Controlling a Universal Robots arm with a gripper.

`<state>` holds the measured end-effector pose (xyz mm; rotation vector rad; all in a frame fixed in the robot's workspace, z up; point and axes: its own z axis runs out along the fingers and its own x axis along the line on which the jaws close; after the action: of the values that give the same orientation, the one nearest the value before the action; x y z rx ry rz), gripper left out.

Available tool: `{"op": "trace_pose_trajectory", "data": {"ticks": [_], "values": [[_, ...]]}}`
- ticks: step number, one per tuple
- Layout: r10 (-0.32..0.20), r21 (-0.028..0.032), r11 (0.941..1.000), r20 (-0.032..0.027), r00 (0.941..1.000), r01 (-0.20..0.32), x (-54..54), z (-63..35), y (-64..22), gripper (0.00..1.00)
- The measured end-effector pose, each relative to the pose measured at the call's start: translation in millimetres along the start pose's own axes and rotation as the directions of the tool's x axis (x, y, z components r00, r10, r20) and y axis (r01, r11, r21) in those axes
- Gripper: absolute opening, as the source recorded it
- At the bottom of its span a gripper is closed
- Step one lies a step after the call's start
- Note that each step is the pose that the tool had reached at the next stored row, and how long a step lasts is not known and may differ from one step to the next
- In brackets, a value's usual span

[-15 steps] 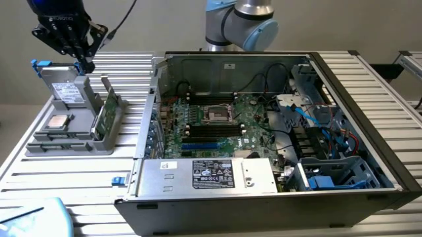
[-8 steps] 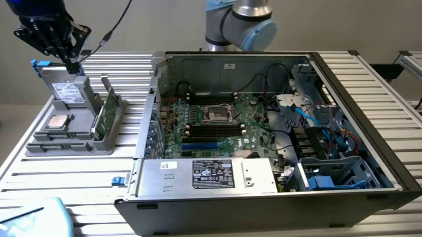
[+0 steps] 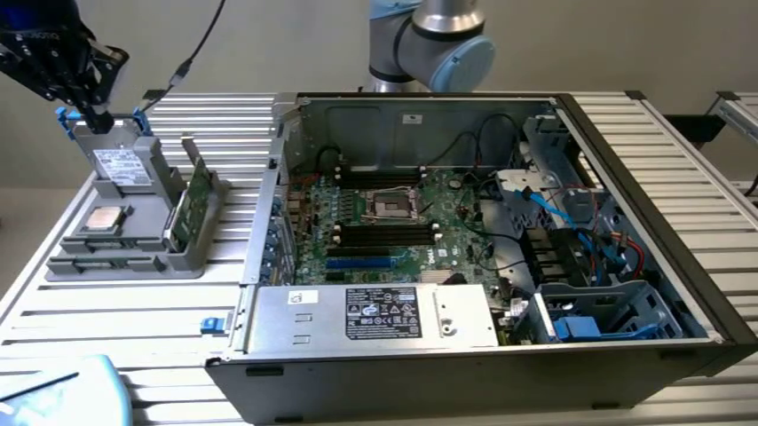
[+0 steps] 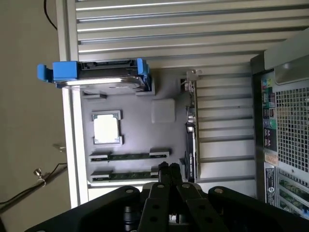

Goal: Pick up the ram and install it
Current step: 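Reach for the ram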

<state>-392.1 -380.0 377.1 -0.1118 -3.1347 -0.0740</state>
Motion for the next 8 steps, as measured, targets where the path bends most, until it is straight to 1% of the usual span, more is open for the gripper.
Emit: {"op": "trace_pose_trajectory", "data": {"ticks": [5, 6, 8], "values": [[0.0, 0.0001, 1.0, -0.0011, 1.0, 0.0, 22.7, 1.6, -0.5, 0.11], [0.0, 0.0003, 1.0, -0.0021, 1.0, 0.0, 26.8, 1.6, -0.7, 0.11], [0.0, 0.0002, 1.0, -0.0018, 1.0, 0.0, 27.1, 1.6, -0.8, 0.11]]}}
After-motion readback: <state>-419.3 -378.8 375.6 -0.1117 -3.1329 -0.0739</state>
